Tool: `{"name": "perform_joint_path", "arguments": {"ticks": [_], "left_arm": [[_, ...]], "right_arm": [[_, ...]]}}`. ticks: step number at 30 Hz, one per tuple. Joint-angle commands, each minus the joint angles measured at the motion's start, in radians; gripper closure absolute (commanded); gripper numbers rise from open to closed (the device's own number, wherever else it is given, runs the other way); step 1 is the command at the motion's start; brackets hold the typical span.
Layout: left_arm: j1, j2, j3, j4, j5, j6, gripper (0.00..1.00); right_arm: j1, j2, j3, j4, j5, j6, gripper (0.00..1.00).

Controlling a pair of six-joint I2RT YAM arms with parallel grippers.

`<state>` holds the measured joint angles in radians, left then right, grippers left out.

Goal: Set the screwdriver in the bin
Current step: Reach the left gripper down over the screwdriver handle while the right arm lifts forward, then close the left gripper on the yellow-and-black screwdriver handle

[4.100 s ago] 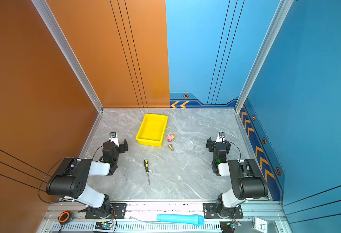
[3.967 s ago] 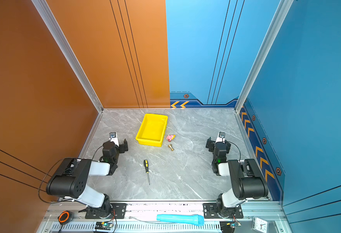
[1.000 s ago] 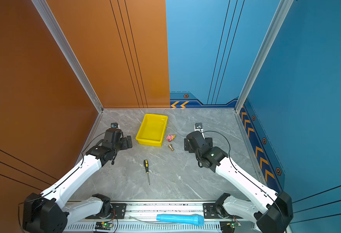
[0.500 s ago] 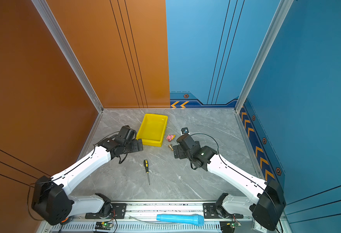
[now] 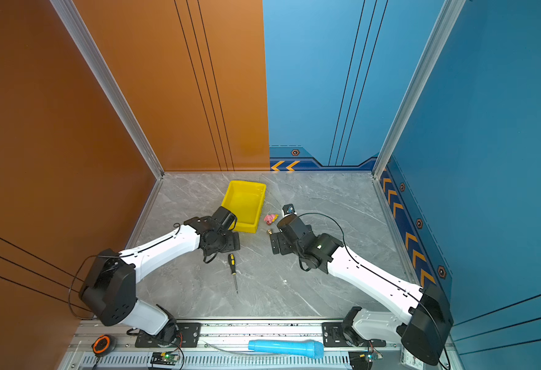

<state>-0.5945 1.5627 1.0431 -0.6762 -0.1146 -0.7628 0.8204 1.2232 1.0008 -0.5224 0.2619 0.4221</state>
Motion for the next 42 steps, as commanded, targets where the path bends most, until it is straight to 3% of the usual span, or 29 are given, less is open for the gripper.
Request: {"name": "perform_joint_path", "arguments": {"ticks": [1, 2, 11, 24, 38, 42], "left_arm": [[-0.035, 0.041, 0.032, -0.01, -0.005, -0.054, 0.12], [-0.044, 0.053, 0.033, -0.006, -0.011, -0.065, 0.18], [-0.113, 0.132, 0.038, -0.007, -0.069, -0.118, 0.29], [-0.123, 0.168, 0.005, 0.004, -0.084, -0.157, 0.47], [-0.134, 0.188, -0.079, 0.06, -0.089, -0.193, 0.58], [-0.14, 0.187, -0.082, 0.062, -0.094, -0.199, 0.7]], "right_arm": [[0.0, -0.027, -0.03, -0.005, 0.01, -0.015, 0.0], [-0.004, -0.028, -0.035, -0.003, 0.004, -0.021, 0.0], [-0.046, -0.04, -0.04, 0.004, -0.019, -0.044, 0.0], [-0.096, -0.047, -0.035, -0.001, -0.049, -0.08, 0.0], [-0.112, -0.032, -0.022, 0.004, -0.052, -0.1, 0.0], [-0.111, -0.024, -0.011, 0.004, -0.051, -0.103, 0.0]]}}
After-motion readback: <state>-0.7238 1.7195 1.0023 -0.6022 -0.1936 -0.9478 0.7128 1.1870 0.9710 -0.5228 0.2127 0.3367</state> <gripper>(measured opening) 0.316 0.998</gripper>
